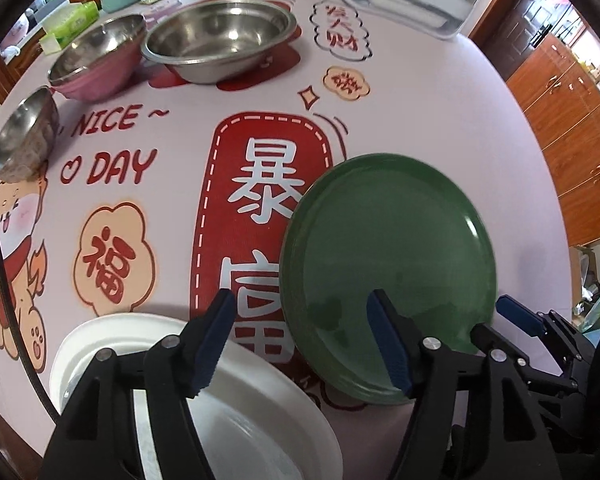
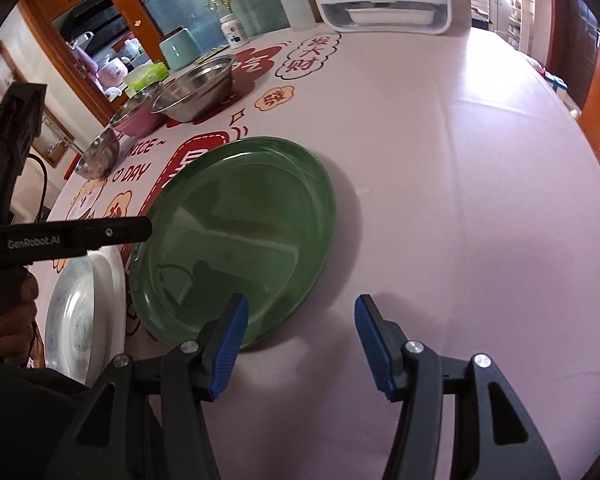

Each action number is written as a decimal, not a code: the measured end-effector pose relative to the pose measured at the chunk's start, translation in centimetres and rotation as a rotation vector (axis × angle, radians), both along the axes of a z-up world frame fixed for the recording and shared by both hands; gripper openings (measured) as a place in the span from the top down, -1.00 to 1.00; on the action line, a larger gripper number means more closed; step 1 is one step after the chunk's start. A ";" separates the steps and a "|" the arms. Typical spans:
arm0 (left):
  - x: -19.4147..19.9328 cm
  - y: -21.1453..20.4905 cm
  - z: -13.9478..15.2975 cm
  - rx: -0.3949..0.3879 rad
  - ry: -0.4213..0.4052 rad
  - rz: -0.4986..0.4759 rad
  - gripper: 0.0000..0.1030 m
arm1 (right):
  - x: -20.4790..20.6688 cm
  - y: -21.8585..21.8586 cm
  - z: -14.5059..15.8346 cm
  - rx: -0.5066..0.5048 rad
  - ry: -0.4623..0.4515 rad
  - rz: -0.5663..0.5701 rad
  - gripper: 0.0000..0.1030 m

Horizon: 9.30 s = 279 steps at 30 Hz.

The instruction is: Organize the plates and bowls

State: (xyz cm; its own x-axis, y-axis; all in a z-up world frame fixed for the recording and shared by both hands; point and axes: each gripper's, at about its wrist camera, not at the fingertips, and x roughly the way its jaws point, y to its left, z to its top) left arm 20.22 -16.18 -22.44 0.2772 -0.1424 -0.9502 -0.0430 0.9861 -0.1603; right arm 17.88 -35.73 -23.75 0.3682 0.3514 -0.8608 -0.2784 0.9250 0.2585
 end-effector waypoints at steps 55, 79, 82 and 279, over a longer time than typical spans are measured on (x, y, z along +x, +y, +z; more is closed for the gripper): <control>2.1 -0.7 -1.7 -0.068 0.019 -0.012 0.42 | 1.9 -1.2 -0.1 0.118 0.030 -0.088 0.78; -5.4 0.6 3.8 -0.053 -0.109 0.064 0.43 | -1.7 0.1 4.1 0.107 -0.088 0.029 0.78; -6.5 1.0 4.3 -0.060 -0.117 0.079 0.43 | -2.3 0.4 4.6 0.100 -0.102 0.049 0.78; 13.9 15.5 2.9 -0.121 -0.157 0.338 -0.34 | 23.1 12.6 4.8 0.237 -0.030 -0.241 -0.43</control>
State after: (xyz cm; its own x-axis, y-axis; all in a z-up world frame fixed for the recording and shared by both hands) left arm 34.15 -0.67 -19.51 0.4682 -0.1267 -0.8745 -0.3275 0.8943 -0.3049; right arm 40.94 -23.08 -18.95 0.4891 0.4404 -0.7529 -0.0697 0.8801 0.4696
